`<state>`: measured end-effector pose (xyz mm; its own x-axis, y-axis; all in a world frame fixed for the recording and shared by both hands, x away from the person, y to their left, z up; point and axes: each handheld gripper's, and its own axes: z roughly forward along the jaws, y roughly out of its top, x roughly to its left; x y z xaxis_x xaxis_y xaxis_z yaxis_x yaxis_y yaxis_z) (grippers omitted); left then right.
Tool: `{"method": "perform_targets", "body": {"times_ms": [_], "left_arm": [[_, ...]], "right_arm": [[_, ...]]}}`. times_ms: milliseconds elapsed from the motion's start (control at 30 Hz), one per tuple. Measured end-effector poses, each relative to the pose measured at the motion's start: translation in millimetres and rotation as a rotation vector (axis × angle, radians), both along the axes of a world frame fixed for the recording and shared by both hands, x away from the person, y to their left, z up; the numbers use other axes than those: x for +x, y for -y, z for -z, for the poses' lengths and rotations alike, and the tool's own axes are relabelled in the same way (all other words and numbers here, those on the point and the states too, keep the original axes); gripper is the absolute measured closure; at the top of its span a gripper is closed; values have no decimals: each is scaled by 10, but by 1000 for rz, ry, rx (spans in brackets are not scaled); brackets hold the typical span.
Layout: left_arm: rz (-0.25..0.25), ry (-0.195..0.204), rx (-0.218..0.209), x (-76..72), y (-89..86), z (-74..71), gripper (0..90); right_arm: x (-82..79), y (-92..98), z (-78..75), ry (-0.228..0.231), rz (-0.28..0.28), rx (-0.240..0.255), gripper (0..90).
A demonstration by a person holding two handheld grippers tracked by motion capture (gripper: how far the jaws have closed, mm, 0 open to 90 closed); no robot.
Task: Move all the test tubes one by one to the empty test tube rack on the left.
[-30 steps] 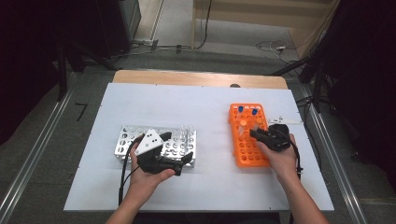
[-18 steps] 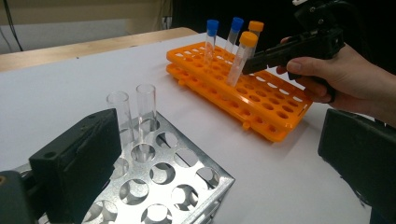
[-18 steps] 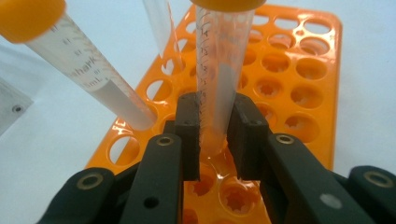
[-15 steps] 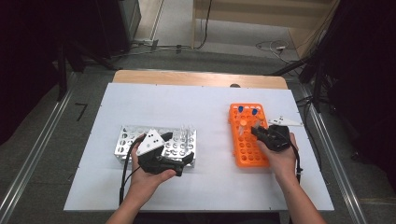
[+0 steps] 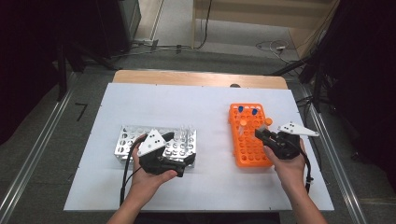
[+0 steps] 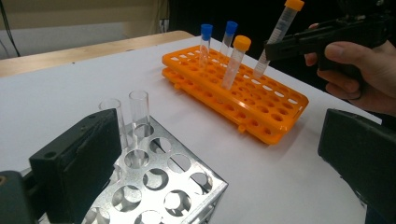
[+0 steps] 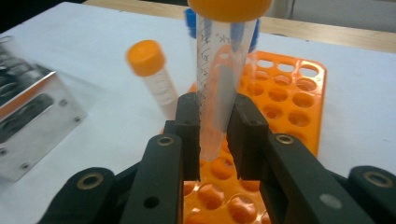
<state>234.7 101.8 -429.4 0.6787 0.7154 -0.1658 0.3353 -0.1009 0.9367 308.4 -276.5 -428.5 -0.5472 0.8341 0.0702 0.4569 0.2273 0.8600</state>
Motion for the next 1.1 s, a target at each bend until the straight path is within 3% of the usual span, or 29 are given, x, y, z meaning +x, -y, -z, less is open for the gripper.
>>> {"method": "perform_targets", "body": {"times_ms": [500,1100], "left_arm": [[23,4,-6,-31,55,-20,0],[97,8,-12,-114,202,-83,10]], "right_arm": [[-385,-171,-87,15,-225,40,728],[-564,-529,-42,-7,-367,24,728]]}}
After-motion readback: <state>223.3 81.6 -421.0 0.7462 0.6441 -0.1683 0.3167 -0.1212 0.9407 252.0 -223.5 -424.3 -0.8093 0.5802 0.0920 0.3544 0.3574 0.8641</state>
